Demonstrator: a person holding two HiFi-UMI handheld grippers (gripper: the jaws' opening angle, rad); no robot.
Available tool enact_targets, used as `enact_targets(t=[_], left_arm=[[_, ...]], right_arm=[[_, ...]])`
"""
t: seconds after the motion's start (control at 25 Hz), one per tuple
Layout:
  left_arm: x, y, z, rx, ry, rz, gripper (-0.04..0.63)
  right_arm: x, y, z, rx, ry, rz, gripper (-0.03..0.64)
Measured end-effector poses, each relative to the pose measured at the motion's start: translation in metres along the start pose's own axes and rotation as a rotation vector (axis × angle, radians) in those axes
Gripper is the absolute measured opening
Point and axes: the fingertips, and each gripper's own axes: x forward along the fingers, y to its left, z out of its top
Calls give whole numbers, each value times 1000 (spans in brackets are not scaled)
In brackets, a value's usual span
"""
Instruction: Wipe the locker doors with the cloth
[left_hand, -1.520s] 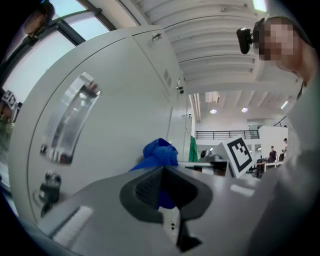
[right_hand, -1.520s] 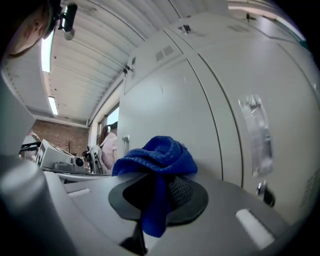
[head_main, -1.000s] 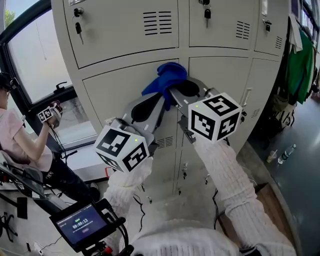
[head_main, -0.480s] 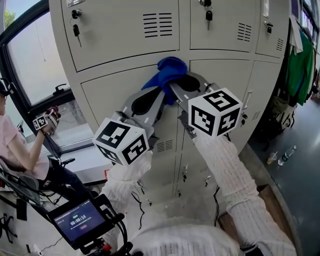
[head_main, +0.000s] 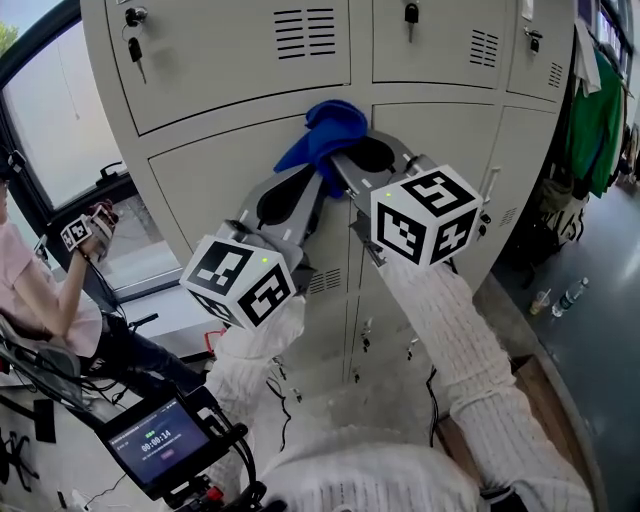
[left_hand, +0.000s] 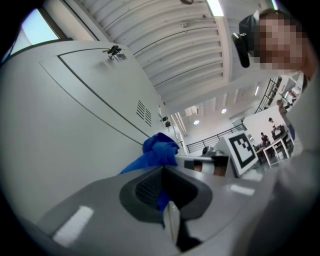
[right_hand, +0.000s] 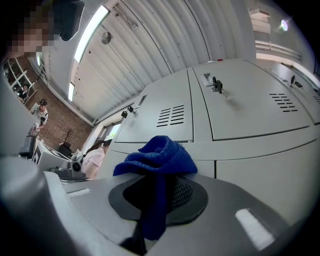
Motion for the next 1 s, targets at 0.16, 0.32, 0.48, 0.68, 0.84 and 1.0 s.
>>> enact_targets(t=[0.16, 0.32, 0.48, 0.68, 0.84, 1.0], left_arm=[[-3, -2, -15, 13, 44, -1, 5], [-6, -5, -35, -8, 95, -6, 5], [-11, -9, -61, -47, 145, 4, 5], [-22, -11, -91, -83, 212, 6, 5], [-34, -13, -119, -113, 283, 13, 5], [-44, -14, -141, -167, 323, 30, 5]], right_arm=[[-2, 1, -11, 16, 18, -1, 48], [-9, 0, -32, 58, 44, -5, 48], [-16, 1, -60, 100, 85, -6, 48], [-21, 5, -89, 132, 142, 2, 48], [-25, 11, -111, 157, 190, 14, 48], [-31, 20, -137, 182, 243, 22, 48]])
